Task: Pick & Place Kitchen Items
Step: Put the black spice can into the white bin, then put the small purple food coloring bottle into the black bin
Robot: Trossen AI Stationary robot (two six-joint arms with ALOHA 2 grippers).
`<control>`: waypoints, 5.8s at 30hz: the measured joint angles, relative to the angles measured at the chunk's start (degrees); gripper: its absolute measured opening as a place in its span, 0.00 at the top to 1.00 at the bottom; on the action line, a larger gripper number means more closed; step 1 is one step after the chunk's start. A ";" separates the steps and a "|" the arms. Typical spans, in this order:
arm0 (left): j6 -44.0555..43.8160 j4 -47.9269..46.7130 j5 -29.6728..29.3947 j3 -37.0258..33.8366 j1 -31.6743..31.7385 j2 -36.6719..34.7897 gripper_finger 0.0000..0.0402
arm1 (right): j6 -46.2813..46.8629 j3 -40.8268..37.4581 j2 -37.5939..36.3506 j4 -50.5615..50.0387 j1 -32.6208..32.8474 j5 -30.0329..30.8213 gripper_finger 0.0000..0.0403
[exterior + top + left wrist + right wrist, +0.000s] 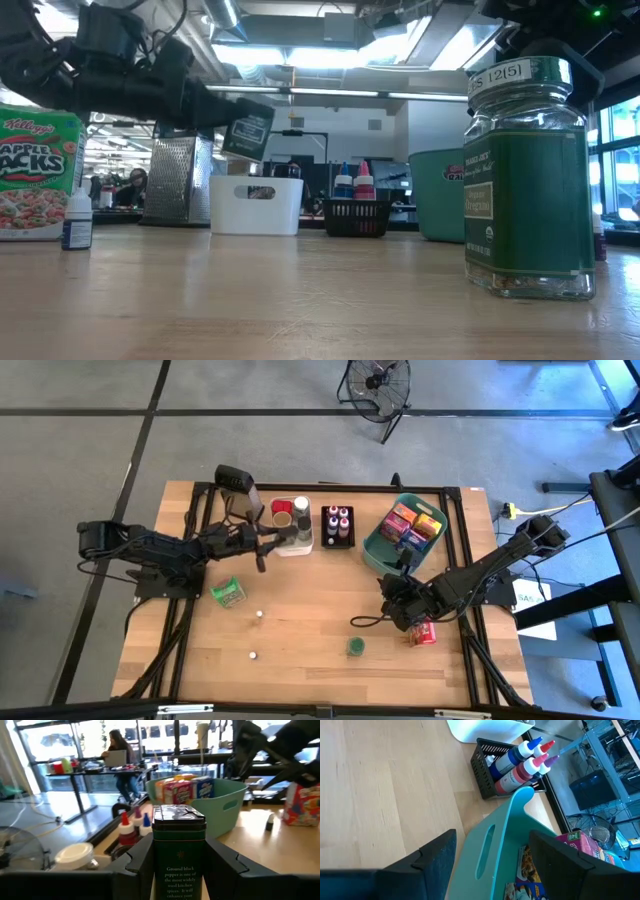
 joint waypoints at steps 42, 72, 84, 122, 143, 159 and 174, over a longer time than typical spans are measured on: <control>0.88 9.09 16.05 -5.73 11.65 0.11 0.68 | -0.02 -6.71 0.00 7.74 -0.80 0.63 0.38; -1.10 29.78 23.05 0.74 14.91 29.77 0.68 | -6.25 -6.71 0.00 14.84 -1.88 0.00 0.38; -3.14 29.77 23.09 1.49 14.93 31.47 0.68 | -7.12 -6.71 0.00 14.88 -1.88 -0.19 0.38; -3.98 22.47 22.67 5.49 14.80 31.47 0.62 | -7.34 -6.71 0.00 14.97 -1.92 -0.87 0.38; -3.72 22.05 22.87 5.49 14.80 31.47 0.55 | -7.60 -6.71 0.00 14.97 -1.92 -1.07 0.38; -6.89 26.09 27.15 5.49 14.82 31.47 0.51 | -7.61 -6.71 0.00 14.90 -1.92 -1.12 0.38; -9.07 29.79 30.96 5.49 14.82 30.86 0.51 | -13.35 -4.71 0.00 15.23 -1.92 -9.86 0.38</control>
